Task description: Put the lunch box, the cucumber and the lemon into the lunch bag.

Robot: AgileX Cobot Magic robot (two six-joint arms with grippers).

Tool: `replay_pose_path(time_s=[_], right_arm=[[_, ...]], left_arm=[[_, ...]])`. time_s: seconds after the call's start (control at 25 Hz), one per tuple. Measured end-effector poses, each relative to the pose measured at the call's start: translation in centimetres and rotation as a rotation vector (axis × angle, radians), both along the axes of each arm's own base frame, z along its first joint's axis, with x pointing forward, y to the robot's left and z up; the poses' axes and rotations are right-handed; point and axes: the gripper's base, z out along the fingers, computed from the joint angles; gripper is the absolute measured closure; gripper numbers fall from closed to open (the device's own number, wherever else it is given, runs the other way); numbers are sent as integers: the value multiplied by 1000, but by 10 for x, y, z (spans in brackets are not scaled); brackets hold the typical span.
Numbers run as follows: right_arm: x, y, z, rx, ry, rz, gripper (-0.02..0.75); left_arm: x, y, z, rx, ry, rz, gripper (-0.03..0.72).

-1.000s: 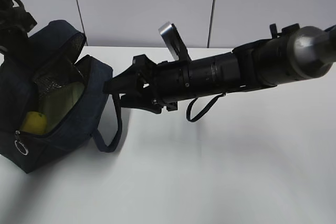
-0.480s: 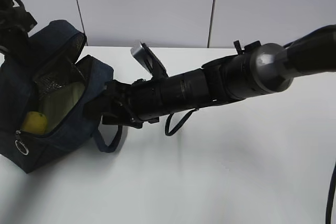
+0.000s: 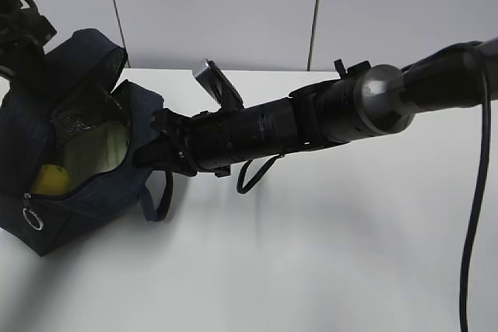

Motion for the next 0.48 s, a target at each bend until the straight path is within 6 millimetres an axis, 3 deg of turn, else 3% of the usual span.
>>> replay_pose_path(time_s=[0.24, 0.48], right_arm=[[7, -5, 12, 47, 3, 13, 733], [12, -42, 55, -60, -66, 32, 734]], left_arm=[[0, -5, 2, -74, 7, 11, 686], [0, -13, 6, -181, 17, 25, 686]])
